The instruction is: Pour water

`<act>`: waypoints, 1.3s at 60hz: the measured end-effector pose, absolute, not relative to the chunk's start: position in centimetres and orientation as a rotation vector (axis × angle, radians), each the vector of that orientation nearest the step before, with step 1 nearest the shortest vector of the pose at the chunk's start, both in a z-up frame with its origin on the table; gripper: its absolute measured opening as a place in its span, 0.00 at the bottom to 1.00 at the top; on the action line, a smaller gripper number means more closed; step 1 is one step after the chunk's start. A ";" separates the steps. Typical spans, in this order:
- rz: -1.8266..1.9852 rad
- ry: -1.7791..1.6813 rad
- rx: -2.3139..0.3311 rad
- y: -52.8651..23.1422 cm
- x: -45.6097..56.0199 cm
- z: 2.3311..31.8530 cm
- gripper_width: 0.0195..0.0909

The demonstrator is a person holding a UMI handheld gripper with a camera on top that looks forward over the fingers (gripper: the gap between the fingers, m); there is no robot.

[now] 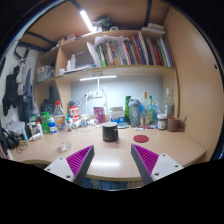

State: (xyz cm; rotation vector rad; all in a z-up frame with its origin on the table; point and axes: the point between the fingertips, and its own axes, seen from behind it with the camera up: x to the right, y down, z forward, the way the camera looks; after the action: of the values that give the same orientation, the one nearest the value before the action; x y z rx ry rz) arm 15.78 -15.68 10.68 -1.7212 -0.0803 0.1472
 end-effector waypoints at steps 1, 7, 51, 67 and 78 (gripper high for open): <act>0.148 -0.081 -1.719 -15.7 15.8 10.7 0.90; 0.153 -0.086 -1.701 -15.6 15.7 11.3 0.90; 0.309 -0.299 -1.662 -11.6 -5.1 12.6 0.90; 0.226 -0.322 -1.686 -3.9 -11.5 10.3 0.91; 0.178 -0.271 -1.714 1.6 -12.9 9.0 0.92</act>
State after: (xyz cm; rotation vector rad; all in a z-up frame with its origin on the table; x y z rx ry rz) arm -12.87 1.63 9.04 -1.7144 -0.2706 0.1779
